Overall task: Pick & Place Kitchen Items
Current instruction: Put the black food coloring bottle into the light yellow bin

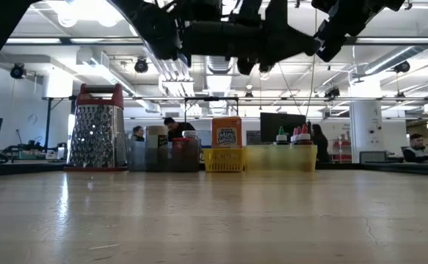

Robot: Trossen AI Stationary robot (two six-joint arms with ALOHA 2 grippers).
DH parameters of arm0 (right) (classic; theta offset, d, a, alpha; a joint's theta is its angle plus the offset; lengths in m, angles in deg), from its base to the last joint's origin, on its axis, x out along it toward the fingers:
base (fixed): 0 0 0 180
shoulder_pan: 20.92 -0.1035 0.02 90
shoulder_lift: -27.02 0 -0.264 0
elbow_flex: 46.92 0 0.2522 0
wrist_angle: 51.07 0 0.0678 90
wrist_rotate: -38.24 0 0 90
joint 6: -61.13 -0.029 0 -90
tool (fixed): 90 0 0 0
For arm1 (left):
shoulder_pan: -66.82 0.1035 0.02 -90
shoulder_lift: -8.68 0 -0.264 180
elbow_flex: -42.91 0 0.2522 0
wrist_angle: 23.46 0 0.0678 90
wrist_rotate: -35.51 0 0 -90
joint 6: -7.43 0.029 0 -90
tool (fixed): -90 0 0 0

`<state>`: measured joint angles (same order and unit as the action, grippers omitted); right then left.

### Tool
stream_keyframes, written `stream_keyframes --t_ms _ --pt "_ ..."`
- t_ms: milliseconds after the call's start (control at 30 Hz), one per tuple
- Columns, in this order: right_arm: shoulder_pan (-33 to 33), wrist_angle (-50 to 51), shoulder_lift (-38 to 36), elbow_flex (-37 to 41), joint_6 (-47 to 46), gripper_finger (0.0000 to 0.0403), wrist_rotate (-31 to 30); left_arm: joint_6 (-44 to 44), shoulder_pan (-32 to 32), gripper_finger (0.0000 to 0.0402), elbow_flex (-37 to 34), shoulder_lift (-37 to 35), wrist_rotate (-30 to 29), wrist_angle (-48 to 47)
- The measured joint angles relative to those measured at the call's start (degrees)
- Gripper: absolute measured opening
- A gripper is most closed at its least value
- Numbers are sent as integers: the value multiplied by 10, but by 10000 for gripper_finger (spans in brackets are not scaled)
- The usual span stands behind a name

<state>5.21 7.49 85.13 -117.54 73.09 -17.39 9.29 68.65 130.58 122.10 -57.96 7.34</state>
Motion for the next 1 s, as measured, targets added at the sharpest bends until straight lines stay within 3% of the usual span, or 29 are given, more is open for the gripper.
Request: stream_keyframes --t_ms 67,167,267,333,533,733,1000 --pt "0 0 0 0 -6 61 -1 7 0 161 0 -12 0 -18" --pt "1 3 0 0 -10 61 -3 51 4 214 -1 -42 -3 -121" --pt "0 22 0 0 -9 55 -44 59 11 258 -7 -105 -20 -247" --pt "0 24 6 0 -6 55 -77 53 13 275 -35 -155 -45 -257" --pt "15 -2 66 -1 15 57 -106 -1 14 282 -186 -269 -138 -175" --pt "43 0 185 -76 47 55 -187 -33 16 282 -315 -323 -145 -56" --pt "98 63 359 -242 90 55 -212 -3 26 281 -378 -344 -149 -5"
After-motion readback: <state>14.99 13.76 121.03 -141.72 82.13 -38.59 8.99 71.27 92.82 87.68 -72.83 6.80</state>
